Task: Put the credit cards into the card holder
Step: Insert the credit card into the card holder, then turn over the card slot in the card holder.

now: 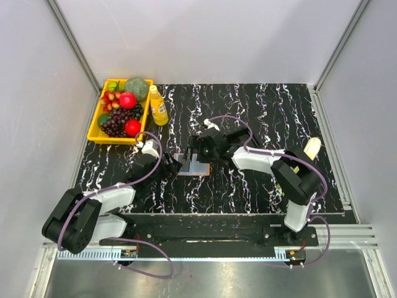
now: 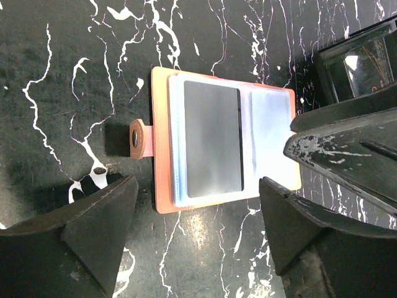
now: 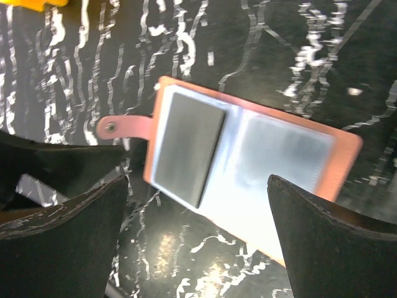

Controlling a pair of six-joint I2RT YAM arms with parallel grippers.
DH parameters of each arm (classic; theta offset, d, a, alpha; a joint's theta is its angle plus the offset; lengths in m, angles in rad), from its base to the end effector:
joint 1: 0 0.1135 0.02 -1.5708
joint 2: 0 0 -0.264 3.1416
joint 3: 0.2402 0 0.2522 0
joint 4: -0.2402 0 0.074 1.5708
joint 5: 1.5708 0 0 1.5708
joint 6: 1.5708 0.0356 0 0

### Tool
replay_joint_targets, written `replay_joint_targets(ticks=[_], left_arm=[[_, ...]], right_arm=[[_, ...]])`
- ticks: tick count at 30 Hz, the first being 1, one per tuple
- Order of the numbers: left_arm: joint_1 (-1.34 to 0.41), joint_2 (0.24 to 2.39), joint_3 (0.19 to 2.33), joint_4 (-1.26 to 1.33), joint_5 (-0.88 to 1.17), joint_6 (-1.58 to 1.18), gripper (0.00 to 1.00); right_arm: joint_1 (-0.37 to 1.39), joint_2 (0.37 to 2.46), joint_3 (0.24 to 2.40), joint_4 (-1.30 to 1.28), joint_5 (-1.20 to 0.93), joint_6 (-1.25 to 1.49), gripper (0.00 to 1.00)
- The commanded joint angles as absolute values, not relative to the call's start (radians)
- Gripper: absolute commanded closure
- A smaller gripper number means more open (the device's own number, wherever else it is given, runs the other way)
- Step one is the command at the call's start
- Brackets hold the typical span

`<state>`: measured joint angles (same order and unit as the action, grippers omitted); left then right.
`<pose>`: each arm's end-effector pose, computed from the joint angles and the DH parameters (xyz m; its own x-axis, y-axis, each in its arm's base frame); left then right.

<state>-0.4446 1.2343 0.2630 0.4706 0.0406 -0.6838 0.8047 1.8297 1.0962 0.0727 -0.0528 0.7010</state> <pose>0.1950 -0.0945 0.1417 -0.6277 -0.4001 -0.6677 0.0843 0.8178 -0.5693 0.2734 0.2868 0.1820 -0.8080 0.0892 -0.5824 -0.2975 0.7914 0.5340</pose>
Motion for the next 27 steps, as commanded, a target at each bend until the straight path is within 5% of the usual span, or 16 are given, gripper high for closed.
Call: replay_joint_targets(ticks=[1, 7, 12, 19, 27], left_arm=[[-0.445, 1.177, 0.347, 0.355, -0.023, -0.637, 0.01], [-0.422, 1.151, 0.428, 0.238, -0.072, -0.633, 0.01], [-0.373, 1.132, 0.482, 0.132, -0.101, -0.664, 0.01], [-0.341, 1.089, 0.531, 0.003, -0.182, -0.666, 0.01], [-0.342, 1.058, 0.534, -0.049, -0.256, -0.641, 0.01]], right_arm=[[0.793, 1.749, 1.06, 0.086, 0.101, 0.681, 0.01], [0.795, 1.736, 1.081, 0.089, 0.07, 0.615, 0.01], [0.88, 1.798, 1.259, -0.182, 0.302, 0.436, 0.01], [0.9, 1.874, 1.313, -0.212, 0.255, 0.439, 0.01], [0.992, 2.012, 1.463, -0.321, 0.379, 0.4, 0.11]])
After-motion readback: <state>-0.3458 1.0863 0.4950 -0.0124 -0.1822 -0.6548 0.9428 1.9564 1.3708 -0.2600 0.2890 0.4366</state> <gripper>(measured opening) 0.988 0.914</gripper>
